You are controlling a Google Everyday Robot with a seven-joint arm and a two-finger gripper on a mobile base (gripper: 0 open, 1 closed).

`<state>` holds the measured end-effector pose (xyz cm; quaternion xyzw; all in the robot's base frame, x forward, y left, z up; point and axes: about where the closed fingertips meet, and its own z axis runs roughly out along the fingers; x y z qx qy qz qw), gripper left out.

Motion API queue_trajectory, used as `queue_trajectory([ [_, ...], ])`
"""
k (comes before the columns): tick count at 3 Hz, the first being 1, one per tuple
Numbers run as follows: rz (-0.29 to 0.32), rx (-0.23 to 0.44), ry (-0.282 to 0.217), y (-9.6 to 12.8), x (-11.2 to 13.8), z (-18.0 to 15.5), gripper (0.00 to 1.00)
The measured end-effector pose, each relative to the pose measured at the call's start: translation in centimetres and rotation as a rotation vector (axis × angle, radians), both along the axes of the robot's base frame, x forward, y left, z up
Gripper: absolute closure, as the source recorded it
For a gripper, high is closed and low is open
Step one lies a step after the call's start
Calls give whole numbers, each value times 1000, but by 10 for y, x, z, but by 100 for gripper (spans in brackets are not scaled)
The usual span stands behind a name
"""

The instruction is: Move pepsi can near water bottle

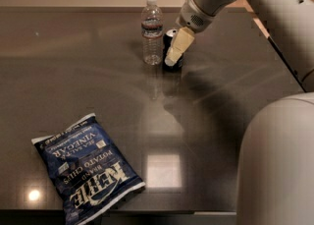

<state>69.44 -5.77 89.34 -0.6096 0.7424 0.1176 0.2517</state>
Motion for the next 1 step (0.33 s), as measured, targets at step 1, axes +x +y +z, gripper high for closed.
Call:
queue_trajectory([
  [1, 0, 0, 0, 0, 0, 0, 0],
])
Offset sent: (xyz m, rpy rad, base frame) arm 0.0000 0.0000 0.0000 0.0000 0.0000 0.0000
